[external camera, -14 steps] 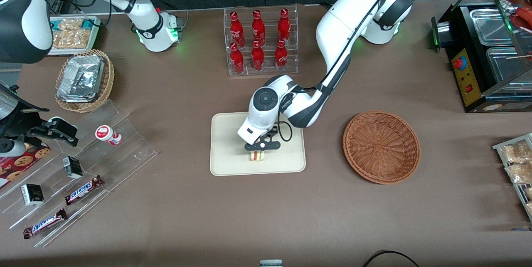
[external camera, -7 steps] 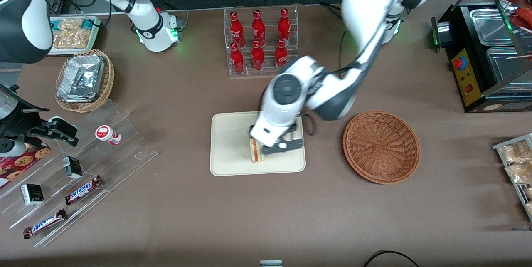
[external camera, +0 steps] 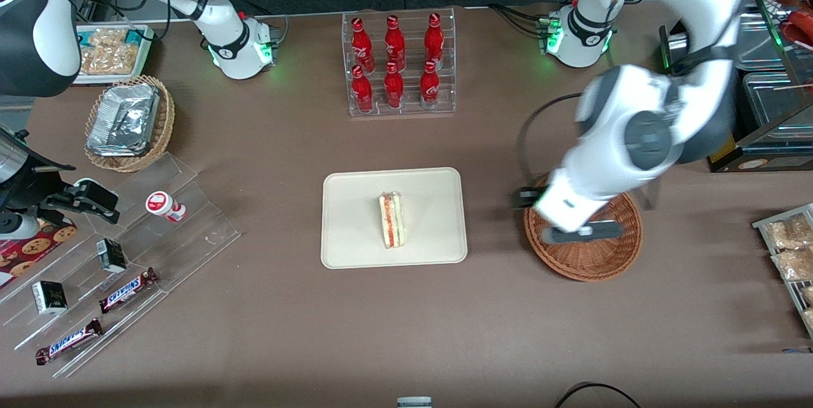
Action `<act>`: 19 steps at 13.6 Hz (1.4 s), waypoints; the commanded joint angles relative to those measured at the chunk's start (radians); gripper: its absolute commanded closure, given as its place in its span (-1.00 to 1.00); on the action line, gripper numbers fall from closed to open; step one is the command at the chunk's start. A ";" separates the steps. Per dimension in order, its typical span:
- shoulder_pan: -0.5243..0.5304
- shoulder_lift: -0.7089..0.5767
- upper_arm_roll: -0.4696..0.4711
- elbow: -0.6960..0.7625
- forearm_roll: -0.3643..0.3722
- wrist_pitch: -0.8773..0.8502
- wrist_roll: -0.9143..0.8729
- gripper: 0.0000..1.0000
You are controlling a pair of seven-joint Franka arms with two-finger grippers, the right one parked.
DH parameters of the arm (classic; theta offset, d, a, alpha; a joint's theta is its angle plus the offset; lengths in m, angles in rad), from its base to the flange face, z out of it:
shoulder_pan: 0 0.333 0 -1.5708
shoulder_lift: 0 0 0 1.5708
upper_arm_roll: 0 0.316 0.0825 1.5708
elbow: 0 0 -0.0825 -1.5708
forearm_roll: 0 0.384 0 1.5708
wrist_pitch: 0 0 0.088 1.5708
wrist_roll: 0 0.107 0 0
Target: Place sandwich from basket to tray
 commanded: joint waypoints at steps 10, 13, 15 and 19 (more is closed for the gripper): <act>0.254 -0.295 -0.006 0.122 0.053 -0.439 0.267 -1.00; 0.254 -0.292 -0.007 0.136 0.067 -0.439 0.269 -1.00; 0.254 -0.285 -0.007 0.132 0.067 -0.439 0.270 -1.00; 0.242 -0.279 -0.004 0.132 0.073 -0.439 0.270 -1.00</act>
